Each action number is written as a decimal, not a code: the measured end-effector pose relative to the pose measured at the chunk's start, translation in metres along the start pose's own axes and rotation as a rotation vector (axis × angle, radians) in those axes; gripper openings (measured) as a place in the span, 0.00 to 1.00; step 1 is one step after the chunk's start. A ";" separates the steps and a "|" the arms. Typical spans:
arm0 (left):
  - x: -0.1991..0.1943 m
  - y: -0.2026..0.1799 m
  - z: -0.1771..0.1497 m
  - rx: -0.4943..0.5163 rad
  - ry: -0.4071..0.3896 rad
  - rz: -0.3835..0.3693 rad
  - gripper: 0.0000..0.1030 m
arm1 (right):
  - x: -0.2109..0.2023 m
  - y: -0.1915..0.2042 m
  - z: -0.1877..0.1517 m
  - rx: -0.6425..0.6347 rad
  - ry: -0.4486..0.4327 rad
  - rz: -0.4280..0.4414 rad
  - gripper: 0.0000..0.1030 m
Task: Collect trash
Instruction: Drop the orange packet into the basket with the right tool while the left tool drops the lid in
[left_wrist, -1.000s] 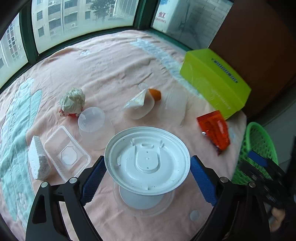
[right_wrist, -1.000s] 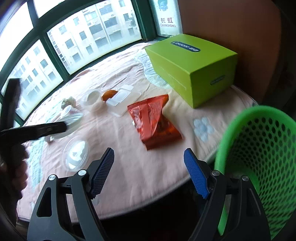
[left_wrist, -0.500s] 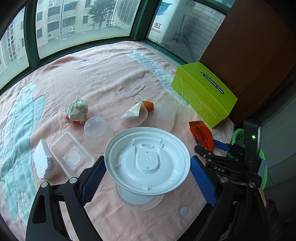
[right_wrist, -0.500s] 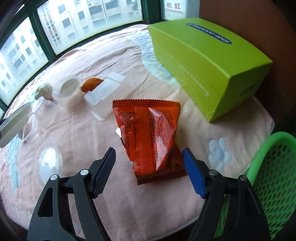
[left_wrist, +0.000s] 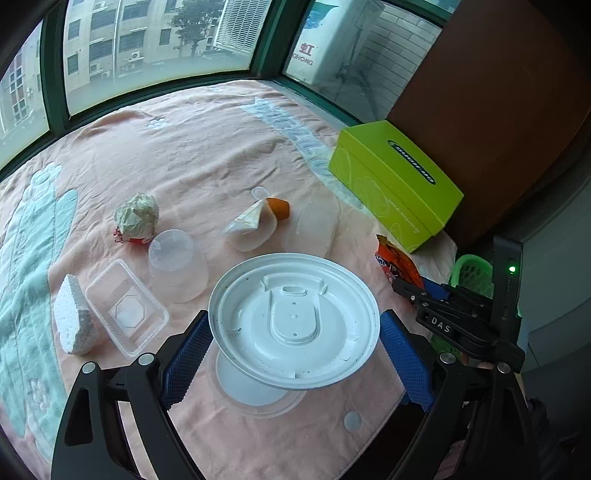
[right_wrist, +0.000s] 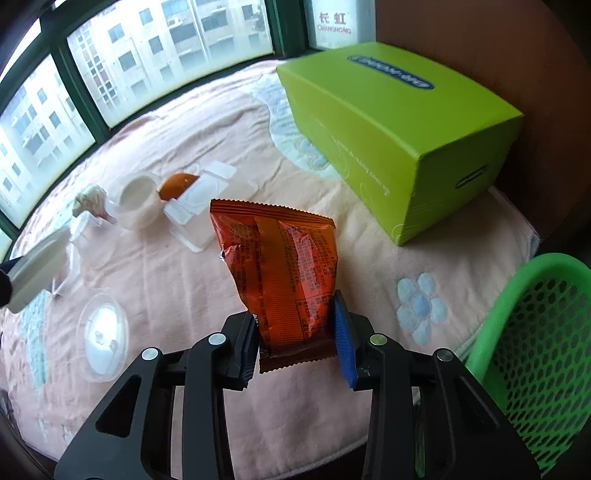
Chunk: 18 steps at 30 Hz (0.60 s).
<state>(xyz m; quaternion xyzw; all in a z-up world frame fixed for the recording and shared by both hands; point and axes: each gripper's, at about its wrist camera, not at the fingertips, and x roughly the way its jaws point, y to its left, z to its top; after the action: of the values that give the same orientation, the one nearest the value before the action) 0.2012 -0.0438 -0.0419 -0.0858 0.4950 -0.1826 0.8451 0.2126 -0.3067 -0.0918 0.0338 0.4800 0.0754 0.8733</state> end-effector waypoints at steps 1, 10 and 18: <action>0.000 -0.001 0.000 0.001 0.000 -0.001 0.85 | -0.002 0.001 -0.001 0.002 -0.006 0.002 0.34; -0.008 -0.022 0.003 0.037 -0.014 -0.031 0.85 | -0.052 -0.014 -0.011 0.042 -0.084 0.015 0.34; -0.003 -0.069 0.004 0.113 -0.005 -0.087 0.85 | -0.103 -0.056 -0.036 0.108 -0.121 -0.030 0.34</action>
<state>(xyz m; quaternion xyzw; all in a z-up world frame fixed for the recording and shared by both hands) 0.1881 -0.1064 -0.0148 -0.0601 0.4776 -0.2466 0.8411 0.1334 -0.3790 -0.0326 0.0782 0.4301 0.0339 0.8987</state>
